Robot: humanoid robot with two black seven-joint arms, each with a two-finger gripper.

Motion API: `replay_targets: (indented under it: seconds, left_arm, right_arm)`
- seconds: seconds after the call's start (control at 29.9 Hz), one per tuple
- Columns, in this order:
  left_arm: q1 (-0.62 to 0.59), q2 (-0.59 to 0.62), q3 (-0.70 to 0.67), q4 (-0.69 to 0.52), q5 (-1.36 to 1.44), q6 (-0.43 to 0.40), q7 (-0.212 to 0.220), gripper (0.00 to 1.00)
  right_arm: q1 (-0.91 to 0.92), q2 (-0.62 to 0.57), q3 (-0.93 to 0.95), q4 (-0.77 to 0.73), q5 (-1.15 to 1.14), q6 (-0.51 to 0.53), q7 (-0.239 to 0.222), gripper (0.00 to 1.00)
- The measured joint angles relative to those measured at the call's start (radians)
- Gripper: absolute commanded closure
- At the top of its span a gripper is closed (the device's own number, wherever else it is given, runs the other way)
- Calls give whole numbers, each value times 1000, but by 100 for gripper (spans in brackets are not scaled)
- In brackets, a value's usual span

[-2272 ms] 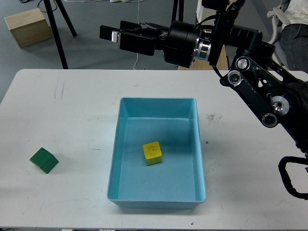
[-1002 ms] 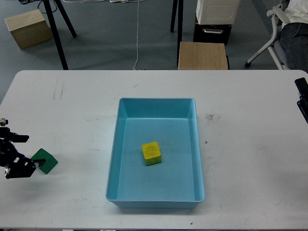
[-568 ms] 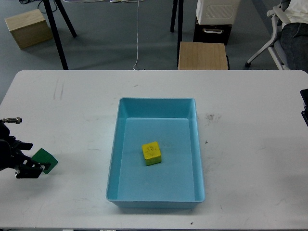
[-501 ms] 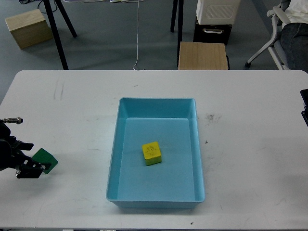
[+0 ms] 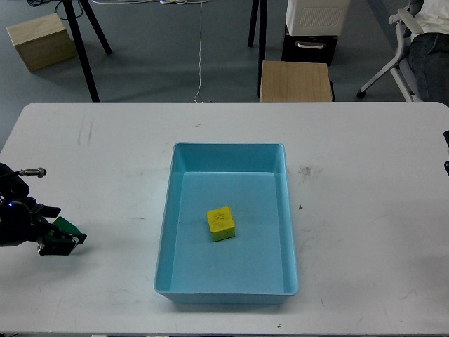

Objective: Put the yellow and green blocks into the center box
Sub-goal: 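Move the left gripper to the green cube and close on it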

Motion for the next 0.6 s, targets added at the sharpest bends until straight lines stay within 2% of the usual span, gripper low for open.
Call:
replay_targets:
  seconds: [0.33,0.6]
  left_arm:
    - [2,-2,9,33,0,5,0,13]
    - [6,-26,12,81,0,26,0,34]
  right_arm:
    - [0,1,-1,0,0,-12,0,2]
    - [0,1,-3,-1,1,-26,0,2]
